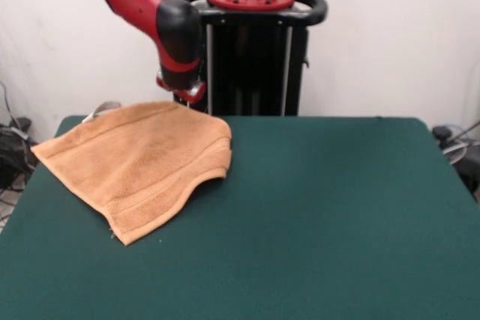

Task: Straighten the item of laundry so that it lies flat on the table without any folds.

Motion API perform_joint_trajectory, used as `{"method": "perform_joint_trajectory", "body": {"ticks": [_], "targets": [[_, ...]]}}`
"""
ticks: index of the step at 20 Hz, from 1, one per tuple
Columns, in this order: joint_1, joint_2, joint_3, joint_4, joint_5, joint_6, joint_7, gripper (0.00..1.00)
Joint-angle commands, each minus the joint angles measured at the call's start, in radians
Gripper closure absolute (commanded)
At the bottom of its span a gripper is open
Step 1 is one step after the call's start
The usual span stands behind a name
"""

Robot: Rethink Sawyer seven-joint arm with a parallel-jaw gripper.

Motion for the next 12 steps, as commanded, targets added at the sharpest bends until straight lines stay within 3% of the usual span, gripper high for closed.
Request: {"method": "perform_joint_trajectory", "body": {"ticks": [1, 6, 10, 12], "targets": [[-0.208, -0.072, 0.131, 0.024, -0.338, -0.124, -0.025, 1.00], [-0.196, -0.220, 0.150, 0.092, -0.363, 0.049, 0.022, 1.00], [-0.201, -0.261, 0.171, 0.109, -0.375, 0.142, 0.035, 1.00], [-0.208, -0.269, 0.176, 0.119, -0.385, 0.129, 0.050, 1.00]]}}
